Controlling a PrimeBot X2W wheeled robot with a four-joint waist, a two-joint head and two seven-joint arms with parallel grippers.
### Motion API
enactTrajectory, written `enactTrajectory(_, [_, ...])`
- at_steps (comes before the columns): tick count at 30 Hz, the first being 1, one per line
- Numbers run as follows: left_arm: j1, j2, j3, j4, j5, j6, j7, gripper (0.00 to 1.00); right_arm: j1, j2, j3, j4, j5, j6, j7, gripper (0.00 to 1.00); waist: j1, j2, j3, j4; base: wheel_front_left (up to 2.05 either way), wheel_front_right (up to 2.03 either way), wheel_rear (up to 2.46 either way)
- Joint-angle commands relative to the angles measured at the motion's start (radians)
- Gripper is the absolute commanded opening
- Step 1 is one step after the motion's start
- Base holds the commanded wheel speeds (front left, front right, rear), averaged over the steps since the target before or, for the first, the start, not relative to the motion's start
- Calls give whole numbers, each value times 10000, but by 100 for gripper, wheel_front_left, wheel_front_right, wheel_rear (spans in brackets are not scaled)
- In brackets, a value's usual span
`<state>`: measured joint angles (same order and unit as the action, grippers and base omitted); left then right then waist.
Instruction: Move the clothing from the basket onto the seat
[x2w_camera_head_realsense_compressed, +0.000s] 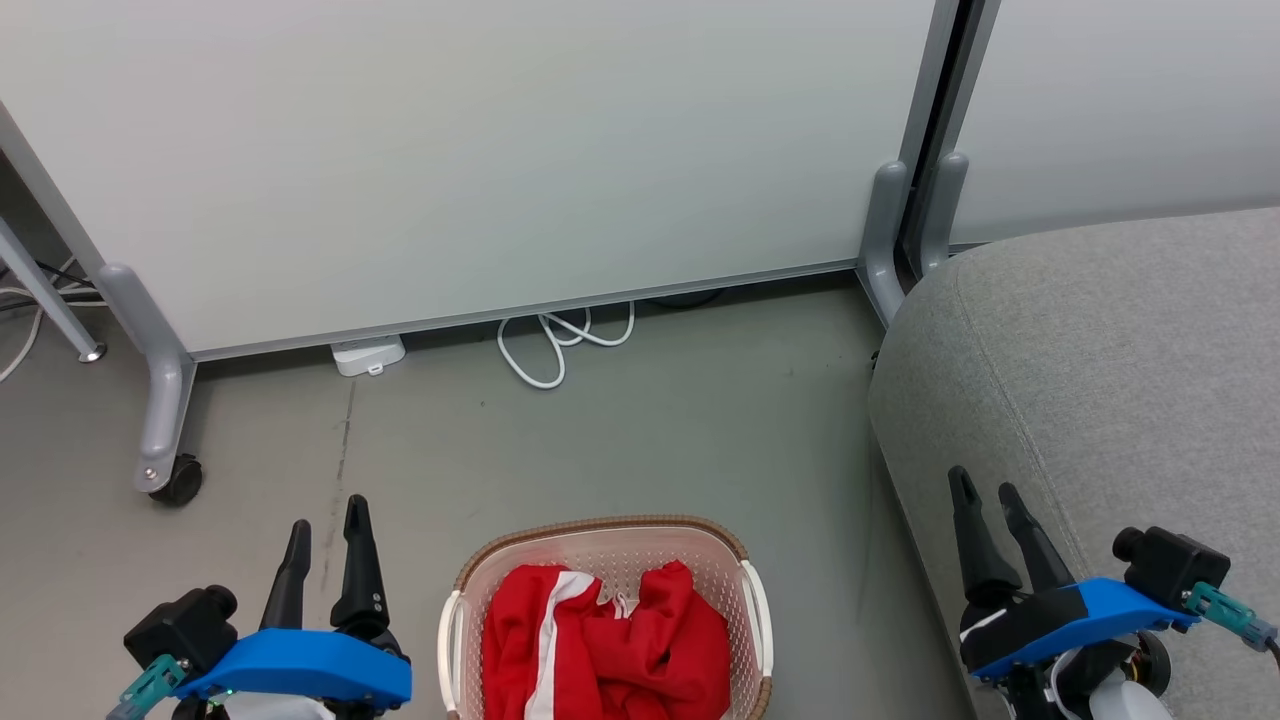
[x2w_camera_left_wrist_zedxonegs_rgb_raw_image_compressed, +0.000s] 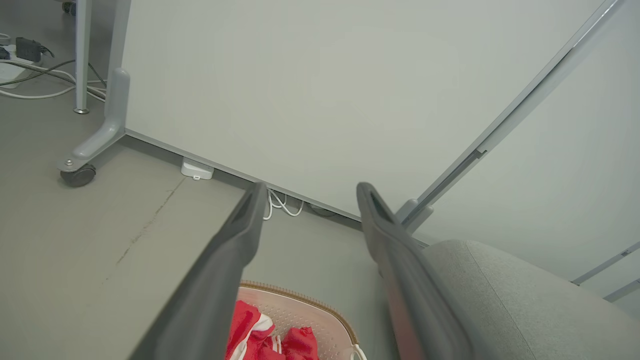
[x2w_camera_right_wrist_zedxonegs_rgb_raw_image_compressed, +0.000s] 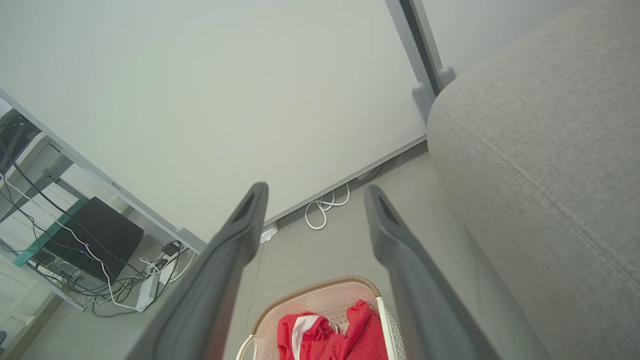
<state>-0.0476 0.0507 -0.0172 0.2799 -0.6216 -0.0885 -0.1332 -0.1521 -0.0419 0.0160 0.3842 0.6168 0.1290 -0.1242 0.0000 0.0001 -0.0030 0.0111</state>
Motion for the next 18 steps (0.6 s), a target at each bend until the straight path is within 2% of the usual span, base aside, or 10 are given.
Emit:
enactTrajectory(1, [-102,50,-59,-72,264,20,-87,100,-219,-81,26,-35,-253,17,-60,100,0,-1,-3,-1,0,0,0])
enactTrajectory(18, [-96,39,-201,54,1874,74,-513,100,-337,-96,93,113,-1995,20,-398,100,0,-1,-15,-14,0,0,0])
